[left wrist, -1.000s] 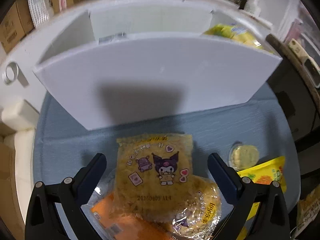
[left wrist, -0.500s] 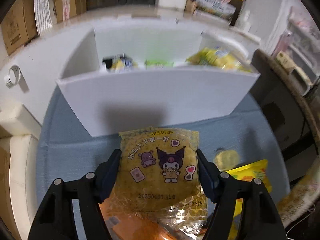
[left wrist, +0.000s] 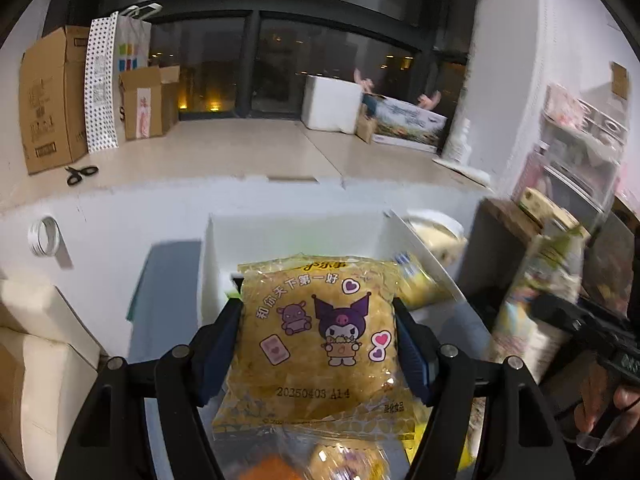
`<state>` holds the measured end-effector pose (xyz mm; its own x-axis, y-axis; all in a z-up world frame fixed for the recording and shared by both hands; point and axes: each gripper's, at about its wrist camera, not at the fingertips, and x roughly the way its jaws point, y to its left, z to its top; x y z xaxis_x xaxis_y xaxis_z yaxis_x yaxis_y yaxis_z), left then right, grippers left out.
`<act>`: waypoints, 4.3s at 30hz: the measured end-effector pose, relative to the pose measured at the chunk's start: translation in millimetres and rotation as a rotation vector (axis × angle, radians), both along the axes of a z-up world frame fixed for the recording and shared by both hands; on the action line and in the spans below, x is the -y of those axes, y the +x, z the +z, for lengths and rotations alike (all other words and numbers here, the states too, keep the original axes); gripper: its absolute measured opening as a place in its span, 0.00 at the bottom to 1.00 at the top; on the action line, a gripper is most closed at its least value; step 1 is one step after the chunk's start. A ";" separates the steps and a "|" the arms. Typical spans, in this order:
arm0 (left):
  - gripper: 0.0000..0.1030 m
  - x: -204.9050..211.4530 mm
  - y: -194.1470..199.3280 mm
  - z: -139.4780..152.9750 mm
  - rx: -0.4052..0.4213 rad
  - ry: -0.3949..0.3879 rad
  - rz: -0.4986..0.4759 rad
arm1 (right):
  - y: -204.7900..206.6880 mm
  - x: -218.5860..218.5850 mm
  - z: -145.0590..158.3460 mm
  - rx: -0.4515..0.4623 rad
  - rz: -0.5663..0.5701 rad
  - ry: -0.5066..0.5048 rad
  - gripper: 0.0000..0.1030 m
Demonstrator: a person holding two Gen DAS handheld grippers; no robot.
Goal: Organize snacks
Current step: 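Lift the white bag with the right tool while the left grasps the square Kuromi cracker pack, then lower both held snacks into the white box and open both tools, then grasp the clear jelly cup with the right tool and lift, then grasp the orange bread pack with the left tool while the right holds the jelly cup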
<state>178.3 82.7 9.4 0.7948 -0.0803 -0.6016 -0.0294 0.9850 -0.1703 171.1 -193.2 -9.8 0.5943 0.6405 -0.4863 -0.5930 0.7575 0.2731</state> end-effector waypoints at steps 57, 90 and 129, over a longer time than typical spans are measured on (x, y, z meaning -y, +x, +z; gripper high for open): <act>1.00 8.4 -118.2 -40.8 -0.107 -0.027 -0.070 | -47.5 29.3 -91.4 -0.138 -0.015 -0.133 1.00; 1.00 7.3 -127.6 -84.8 -0.208 0.019 0.007 | 28.1 -53.5 -169.2 -0.244 0.052 -0.367 0.38; 0.59 38.3 -68.7 -162.5 -0.519 -0.155 0.206 | -46.7 -25.0 -88.2 -0.053 0.035 -0.211 0.38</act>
